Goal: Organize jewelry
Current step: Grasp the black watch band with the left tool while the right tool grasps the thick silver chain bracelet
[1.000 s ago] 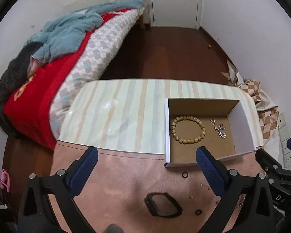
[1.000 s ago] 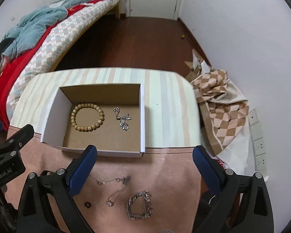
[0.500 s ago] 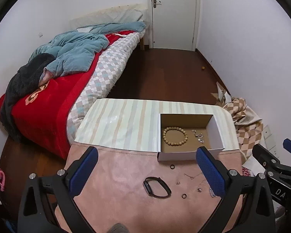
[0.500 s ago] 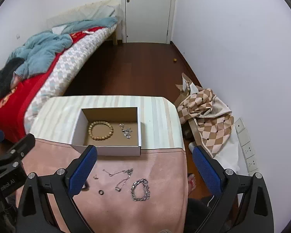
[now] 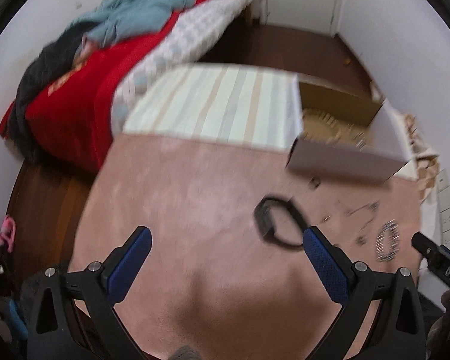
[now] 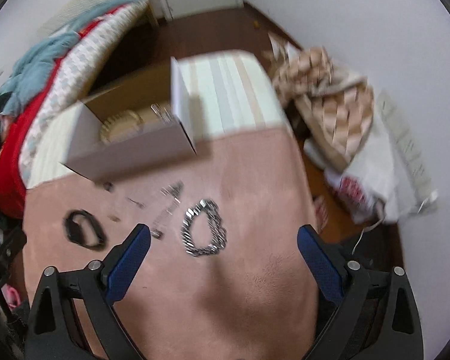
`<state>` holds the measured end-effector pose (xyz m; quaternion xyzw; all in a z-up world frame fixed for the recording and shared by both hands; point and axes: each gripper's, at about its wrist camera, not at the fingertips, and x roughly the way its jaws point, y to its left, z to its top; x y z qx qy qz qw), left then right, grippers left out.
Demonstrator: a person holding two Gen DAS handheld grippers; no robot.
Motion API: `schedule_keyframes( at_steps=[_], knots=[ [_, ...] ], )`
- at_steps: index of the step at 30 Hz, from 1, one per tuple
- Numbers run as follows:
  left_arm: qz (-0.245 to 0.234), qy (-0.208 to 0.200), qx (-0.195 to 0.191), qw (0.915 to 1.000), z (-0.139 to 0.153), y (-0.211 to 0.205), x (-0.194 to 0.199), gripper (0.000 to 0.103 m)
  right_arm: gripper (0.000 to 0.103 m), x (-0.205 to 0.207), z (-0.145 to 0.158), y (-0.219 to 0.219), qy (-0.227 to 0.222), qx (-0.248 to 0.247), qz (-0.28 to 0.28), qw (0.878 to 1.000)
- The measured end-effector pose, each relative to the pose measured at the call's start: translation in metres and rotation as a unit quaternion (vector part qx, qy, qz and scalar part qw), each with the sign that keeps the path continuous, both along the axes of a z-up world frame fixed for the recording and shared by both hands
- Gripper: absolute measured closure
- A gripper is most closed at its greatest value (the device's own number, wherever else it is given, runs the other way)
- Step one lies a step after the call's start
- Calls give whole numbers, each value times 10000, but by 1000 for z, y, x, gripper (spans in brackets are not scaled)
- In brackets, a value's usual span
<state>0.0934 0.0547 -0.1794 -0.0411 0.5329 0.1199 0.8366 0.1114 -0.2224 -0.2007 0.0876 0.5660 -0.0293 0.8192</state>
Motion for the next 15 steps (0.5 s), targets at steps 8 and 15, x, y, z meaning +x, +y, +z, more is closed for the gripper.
schedule_keyframes(
  at_steps=[8,15],
  knots=[
    [267,546,-391,9974,-54,17,15,0,52,13,-47,16,97,-566,242,9981],
    [114,606,-1027,9928,-70,16,33,37,88,19,-43,27,23,-592,346,9976]
  ],
)
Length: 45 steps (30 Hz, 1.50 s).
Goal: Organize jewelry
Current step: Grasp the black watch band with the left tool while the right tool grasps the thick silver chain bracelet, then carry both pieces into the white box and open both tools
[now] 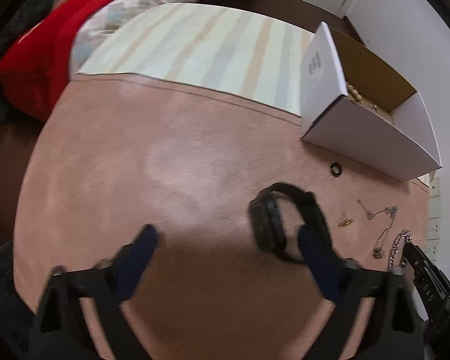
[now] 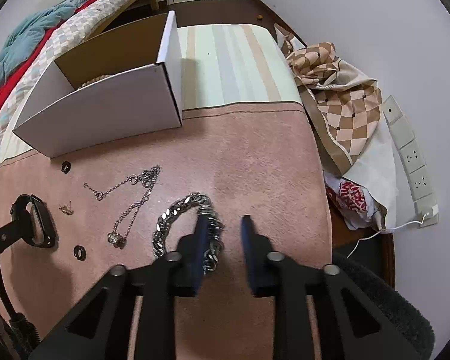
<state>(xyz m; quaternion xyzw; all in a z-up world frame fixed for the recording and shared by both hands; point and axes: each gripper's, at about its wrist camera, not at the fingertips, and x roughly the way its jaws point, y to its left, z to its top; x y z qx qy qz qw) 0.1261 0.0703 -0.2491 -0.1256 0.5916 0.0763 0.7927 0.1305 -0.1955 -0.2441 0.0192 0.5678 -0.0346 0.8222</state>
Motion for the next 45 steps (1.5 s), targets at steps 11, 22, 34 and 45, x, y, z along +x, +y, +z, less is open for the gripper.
schedule_keyframes(
  at_steps=[11,22,34,45],
  knots=[
    [-751,-448,181,9960,14,-22,-2,93,97,-9,18,-12,-104,1271,-129,9917],
    [-1086,-1159,-134,9872,97,-39,5,93,97,-7,109,-2,-828,1700,308,9815],
    [-1483,-1194,-370,9810,126,-51,101,93,97,78,178,11,-1237,1742,744,9741],
    [-1518,-409,-373,9869,85,-60,154,84,97,142,123,16,-446,2010,820,9751]
  ],
)
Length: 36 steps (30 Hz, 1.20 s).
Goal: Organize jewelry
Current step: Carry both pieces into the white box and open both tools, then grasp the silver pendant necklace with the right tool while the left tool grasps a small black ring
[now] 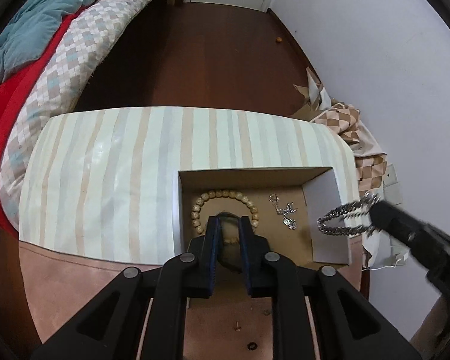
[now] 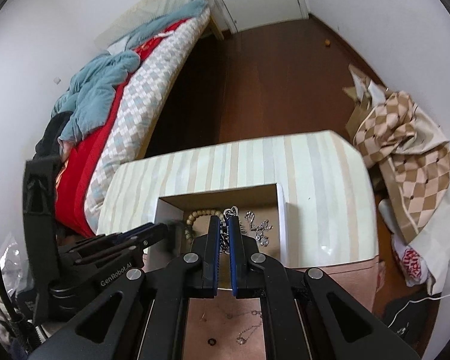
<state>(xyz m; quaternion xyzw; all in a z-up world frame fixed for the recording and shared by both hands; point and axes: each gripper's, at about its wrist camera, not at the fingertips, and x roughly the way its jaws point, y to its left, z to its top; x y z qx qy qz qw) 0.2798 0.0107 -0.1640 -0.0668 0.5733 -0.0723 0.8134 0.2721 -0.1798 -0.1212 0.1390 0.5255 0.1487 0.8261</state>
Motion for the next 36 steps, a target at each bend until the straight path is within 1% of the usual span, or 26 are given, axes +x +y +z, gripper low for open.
schedule_keyframes(
  at_steps=[1,3,4,6,8,9,10,11,12,13,14,15,18,19,20,21,22,23,26,27,32,36],
  knots=[
    [23,-8,31,10000,0,0,1,78,97,1,-4,2,48,20,17,10000],
    [61,-87,93,9999,3,0,2,34,97,2,-10,3,133,63,89,9999],
    [108,-169,117,9997,6,2,1,30,97,3,-13,3,199,131,101,9997],
    [170,-227,203,9994,9,4,2,29,97,5,-20,4,381,227,187,9988],
    [228,-214,259,9992,10,7,2,28,96,8,-28,6,612,155,265,9977],
    [263,-236,315,9989,11,10,1,22,96,10,-35,6,786,45,279,9965],
    [303,-259,371,9985,12,12,-1,18,95,10,-38,6,856,-44,300,9959],
    [346,-276,423,9981,12,14,-3,8,88,10,-41,6,896,-137,285,9955],
    [379,-297,472,9977,13,16,-4,4,79,9,-42,5,902,-214,276,9953],
    [411,-321,517,9973,13,18,-6,4,59,7,-41,4,881,-260,272,9954],
    [470,-346,586,9966,13,21,-9,4,46,4,-40,3,830,-297,251,9958],
    [514,-368,634,9960,13,23,-11,4,44,2,-38,3,767,-404,241,9959],
    [585,-468,752,9944,14,27,-20,3,42,-3,-33,3,618,-734,168,9952],
    [596,-511,810,9936,14,27,-22,1,35,-5,-32,4,554,-954,141,9938],
    [601,-576,906,9924,13,27,-27,0,25,-8,-32,6,477,-1201,99,9916],
    [600,-608,950,9918,12,26,-31,0,20,-11,-33,7,408,-1407,57,9892],
    [608,-621,994,9912,11,26,-34,0,13,-13,-33,6,371,-1555,32,9871],
    [623,-622,1054,9905,10,26,-37,0,9,-15,-34,7,334,-1718,-1,9846],
    [652,-633,1134,9894,5,26,-49,0,4,-22,-42,9,289,-2045,-85,9784],
    [653,-631,1155,9891,4,25,-52,0,3,-25,-45,9,279,-2104,-98,9772],
    [612,-644,1199,9888,3,22,-66,0,3,-36,-52,11,316,-2166,-128,9757],
    [654,-742,1217,9876,10,22,-78,0,3,-48,-43,10,162,-2246,-245,9740]
  ],
)
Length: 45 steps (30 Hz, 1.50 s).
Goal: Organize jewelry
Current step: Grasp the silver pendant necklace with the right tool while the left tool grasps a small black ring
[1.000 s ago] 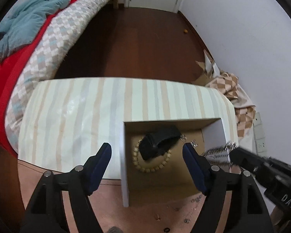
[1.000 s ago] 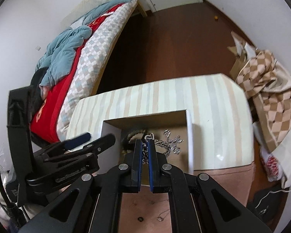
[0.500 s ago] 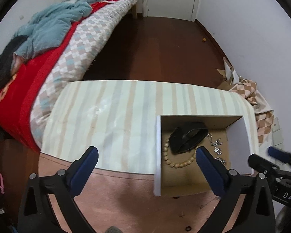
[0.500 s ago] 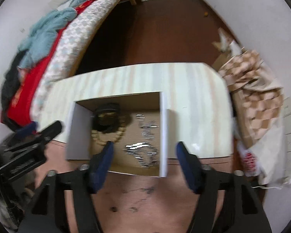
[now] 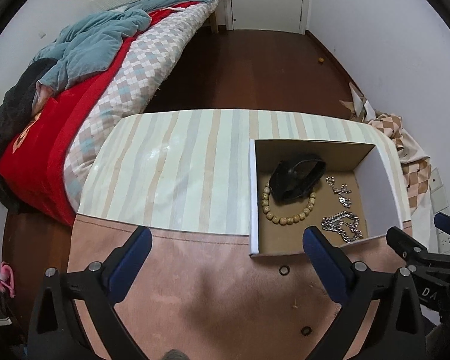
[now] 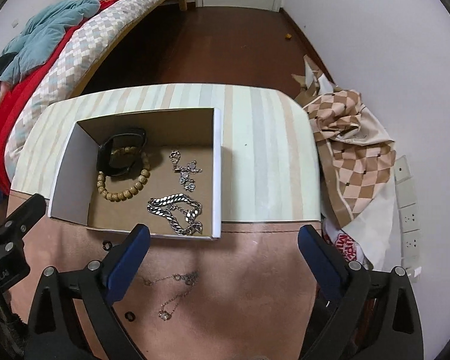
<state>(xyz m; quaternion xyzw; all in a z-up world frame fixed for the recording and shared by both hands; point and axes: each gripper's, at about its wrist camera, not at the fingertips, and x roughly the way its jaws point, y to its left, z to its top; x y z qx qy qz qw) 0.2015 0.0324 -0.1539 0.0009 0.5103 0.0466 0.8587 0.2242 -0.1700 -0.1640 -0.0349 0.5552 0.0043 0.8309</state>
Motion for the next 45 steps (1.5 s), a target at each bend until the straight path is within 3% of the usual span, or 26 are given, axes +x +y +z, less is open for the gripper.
schedule_keyframes(
  at_steps=[14,23,28,33,36,38,40,45],
  knots=[
    [-37,-694,-78,9976,62,-12,-56,0,3,-66,83,-5,-1032,-214,-155,9943],
    [18,-930,-203,9955,93,-14,-86,0,3,-105,121,-9,-1422,107,-198,9896],
    [203,-763,14,9969,72,-10,-96,0,3,-114,87,-12,-1021,436,-196,9936],
    [535,-215,361,9977,9,4,-99,0,4,-117,10,-19,-316,931,-274,9948],
    [752,193,452,9960,-31,15,-99,0,16,-125,-34,-13,-99,1142,-185,9932],
    [842,403,460,9946,-52,21,-100,0,34,-129,-55,-6,-37,1212,-115,9926],
    [881,522,500,9935,-64,24,-100,0,44,-131,-71,2,-59,1213,-23,9926],
    [945,688,508,9918,-84,30,-101,0,49,-132,-84,20,-411,1024,210,9937]
  ],
)
